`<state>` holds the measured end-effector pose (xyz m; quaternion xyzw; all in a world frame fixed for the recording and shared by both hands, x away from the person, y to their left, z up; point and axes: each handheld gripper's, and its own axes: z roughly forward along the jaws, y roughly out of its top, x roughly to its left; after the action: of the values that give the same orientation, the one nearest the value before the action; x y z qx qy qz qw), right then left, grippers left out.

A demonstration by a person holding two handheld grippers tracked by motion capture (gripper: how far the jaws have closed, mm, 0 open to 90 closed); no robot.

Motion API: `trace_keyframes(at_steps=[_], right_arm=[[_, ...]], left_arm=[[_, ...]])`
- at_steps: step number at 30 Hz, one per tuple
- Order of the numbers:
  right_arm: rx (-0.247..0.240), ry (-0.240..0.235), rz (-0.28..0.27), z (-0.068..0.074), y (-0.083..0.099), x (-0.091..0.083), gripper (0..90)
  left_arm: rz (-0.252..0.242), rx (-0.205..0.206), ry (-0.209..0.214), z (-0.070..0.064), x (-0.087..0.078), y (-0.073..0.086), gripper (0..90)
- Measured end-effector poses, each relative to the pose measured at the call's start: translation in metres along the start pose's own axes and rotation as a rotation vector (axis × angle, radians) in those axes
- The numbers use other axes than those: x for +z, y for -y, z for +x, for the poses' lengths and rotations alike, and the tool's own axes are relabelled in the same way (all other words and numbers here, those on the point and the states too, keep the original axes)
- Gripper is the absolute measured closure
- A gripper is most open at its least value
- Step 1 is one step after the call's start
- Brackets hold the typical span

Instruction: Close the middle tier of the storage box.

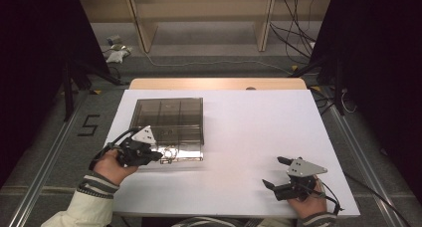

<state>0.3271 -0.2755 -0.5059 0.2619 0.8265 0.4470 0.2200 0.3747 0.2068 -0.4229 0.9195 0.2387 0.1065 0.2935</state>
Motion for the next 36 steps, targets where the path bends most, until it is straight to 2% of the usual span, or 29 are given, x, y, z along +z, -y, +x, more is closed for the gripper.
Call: trace_keyframes(at_steps=[11,20,36], right_arm=[[0.0,-0.001,0.003,0.0,0.0,0.0,8.6],[0.001,-0.001,0.005,0.0,0.0,0.0,8.6],[0.001,0.0,0.006,0.0,0.0,0.001,8.7]], left_arm=[[0.048,-0.011,0.003,0.0,0.0,0.012,89.2],[0.1,-0.001,-0.001,0.001,0.005,0.016,89.2],[0.15,-0.013,-0.008,0.005,0.02,0.021,89.2]])
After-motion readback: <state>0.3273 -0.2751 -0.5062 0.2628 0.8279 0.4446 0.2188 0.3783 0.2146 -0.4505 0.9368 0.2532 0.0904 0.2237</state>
